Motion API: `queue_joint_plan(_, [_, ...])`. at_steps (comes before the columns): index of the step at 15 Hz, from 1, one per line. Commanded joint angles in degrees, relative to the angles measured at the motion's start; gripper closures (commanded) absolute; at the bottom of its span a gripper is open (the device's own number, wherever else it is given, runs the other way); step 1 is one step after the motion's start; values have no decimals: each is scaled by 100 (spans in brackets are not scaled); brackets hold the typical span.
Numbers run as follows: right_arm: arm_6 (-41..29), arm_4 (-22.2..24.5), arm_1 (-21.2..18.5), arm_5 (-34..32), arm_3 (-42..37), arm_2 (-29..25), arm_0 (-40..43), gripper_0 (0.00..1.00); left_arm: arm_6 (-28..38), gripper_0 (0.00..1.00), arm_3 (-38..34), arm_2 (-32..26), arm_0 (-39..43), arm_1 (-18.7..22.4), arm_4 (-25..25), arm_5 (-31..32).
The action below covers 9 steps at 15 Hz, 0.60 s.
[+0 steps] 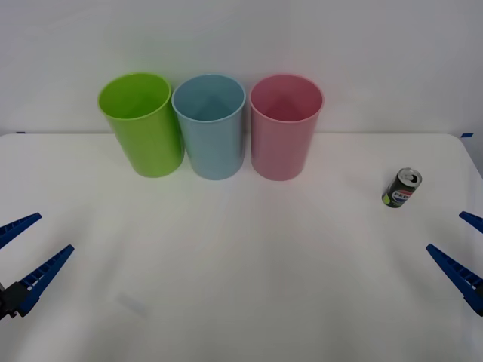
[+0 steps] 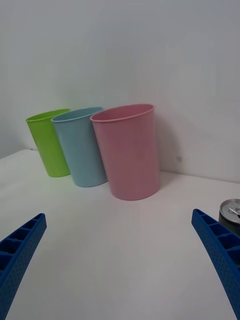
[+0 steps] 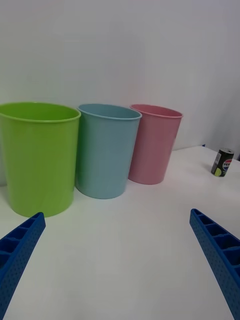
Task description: Grasp the object on the table and drop it into the matching bin: aluminum can to the light blue bin, PET bottle to the pink bin.
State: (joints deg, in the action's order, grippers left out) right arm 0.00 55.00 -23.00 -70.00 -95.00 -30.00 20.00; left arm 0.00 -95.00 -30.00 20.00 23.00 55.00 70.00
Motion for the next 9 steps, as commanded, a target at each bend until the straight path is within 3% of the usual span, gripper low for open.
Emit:
queue_joint_plan(1, [-9,-33,-3,13,25,-50,-5,0,0,0,0,0,0,0,0,0])
queue_joint_plan(5, [18,-569,-354,259,-71,196,303,0,0,0,0,0,0,0,0,0])
queue_joint_plan(9, [149,-587,-398,364,52,152,435,0,0,0,0,0,0,0,0,0])
